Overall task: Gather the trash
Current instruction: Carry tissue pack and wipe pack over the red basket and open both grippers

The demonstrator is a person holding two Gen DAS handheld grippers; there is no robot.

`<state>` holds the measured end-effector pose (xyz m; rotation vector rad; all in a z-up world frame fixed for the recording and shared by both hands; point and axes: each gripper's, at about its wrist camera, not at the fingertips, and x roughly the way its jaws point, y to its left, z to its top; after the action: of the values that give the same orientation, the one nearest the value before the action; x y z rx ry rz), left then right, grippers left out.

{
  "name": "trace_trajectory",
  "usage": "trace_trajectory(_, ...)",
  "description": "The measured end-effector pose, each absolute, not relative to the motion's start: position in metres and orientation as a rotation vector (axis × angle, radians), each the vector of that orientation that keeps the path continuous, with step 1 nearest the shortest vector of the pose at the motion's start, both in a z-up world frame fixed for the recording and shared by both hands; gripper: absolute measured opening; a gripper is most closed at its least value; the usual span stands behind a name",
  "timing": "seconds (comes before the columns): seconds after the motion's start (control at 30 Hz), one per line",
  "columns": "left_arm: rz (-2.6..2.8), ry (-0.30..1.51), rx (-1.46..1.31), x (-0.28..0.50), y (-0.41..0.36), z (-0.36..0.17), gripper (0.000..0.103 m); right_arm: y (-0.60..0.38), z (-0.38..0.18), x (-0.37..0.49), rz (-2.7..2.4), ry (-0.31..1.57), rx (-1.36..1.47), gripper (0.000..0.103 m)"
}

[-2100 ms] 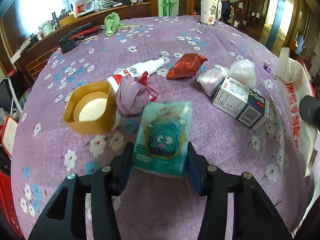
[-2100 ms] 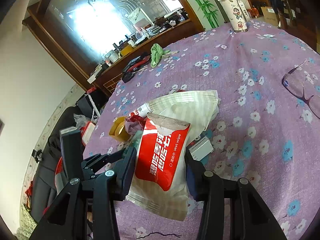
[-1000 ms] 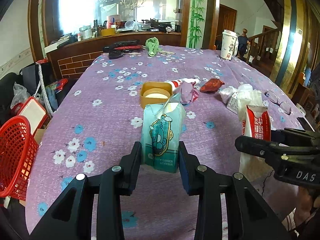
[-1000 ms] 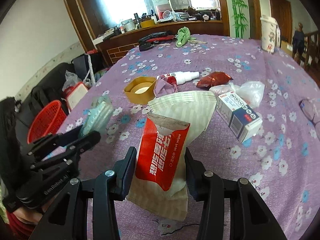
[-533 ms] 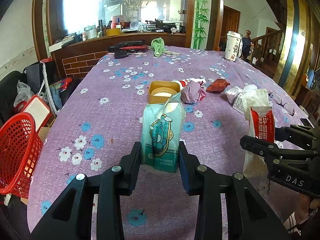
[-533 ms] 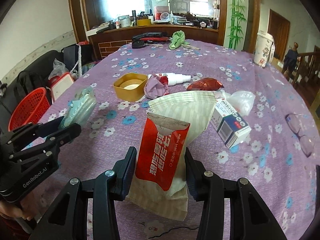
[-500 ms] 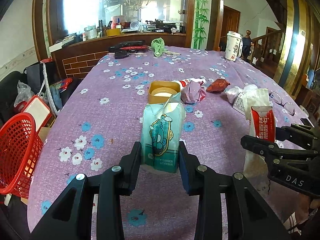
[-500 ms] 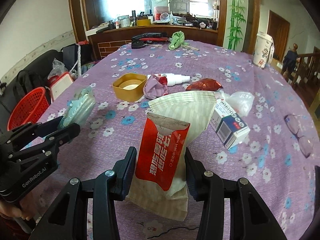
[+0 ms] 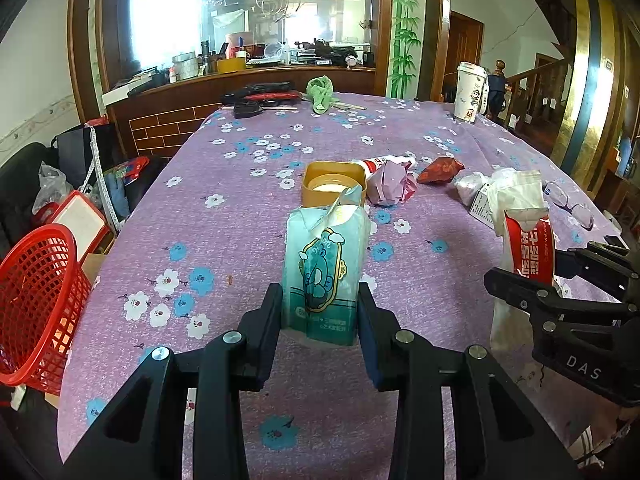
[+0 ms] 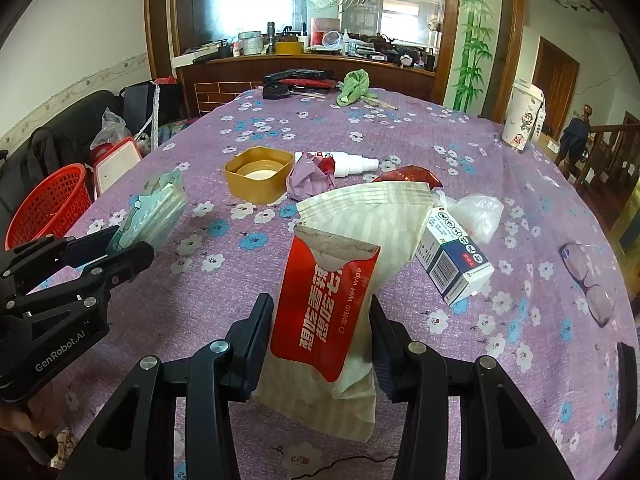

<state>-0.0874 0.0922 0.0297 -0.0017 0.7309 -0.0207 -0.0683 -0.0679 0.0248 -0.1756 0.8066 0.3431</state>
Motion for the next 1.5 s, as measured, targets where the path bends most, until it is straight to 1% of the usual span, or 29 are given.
trace_trajectory(0.8, -0.021, 0.731, 0.000, -0.090, 0.093, 0.031, 0.035, -0.064, 0.029, -0.077, 0.335, 0.782, -0.207, 0.049)
trace_trajectory(1.1, -0.010, 0.717, -0.013, -0.094, 0.099, 0.039, 0.035, -0.060, 0.032, -0.080, 0.356, 0.778, -0.210, 0.049)
trace_trajectory(1.23, 0.007, 0.701, -0.030, -0.098, 0.109, 0.046, 0.035, -0.054, 0.038, -0.082, 0.419, 0.769, -0.195, 0.049)
trace_trajectory(1.37, 0.032, 0.681, -0.051, -0.104, 0.123, 0.054, 0.035, -0.043, 0.043, -0.079, 0.517, 0.805, -0.154, 0.049)
trace_trajectory(1.5, 0.076, 0.648, -0.077, -0.112, 0.148, 0.066, 0.035, -0.022, 0.052, -0.078, 0.553, 0.797, -0.180, 0.049)
